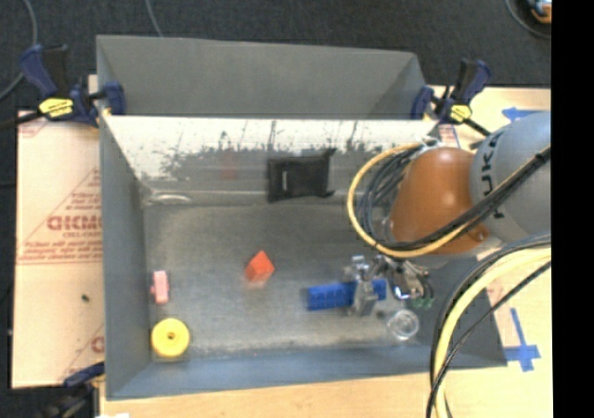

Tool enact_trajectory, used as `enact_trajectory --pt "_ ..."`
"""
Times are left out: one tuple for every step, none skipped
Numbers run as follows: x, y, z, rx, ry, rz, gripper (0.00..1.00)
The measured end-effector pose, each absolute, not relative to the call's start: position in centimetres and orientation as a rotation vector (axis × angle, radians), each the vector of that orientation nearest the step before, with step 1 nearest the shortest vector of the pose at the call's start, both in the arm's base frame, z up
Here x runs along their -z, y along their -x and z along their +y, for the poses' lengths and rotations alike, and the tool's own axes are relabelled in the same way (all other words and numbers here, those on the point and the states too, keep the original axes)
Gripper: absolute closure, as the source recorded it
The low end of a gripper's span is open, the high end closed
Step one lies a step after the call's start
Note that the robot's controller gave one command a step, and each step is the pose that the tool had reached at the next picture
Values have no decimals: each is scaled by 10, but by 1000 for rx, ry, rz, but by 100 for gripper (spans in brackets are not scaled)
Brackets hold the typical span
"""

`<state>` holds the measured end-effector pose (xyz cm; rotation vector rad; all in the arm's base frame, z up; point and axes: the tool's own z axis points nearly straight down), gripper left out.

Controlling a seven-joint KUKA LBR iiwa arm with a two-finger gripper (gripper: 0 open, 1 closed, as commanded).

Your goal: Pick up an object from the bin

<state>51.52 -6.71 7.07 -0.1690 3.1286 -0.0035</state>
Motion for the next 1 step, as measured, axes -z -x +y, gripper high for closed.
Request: enact_trajectory --pt "-71 -543 -83 10 133 3118 100"
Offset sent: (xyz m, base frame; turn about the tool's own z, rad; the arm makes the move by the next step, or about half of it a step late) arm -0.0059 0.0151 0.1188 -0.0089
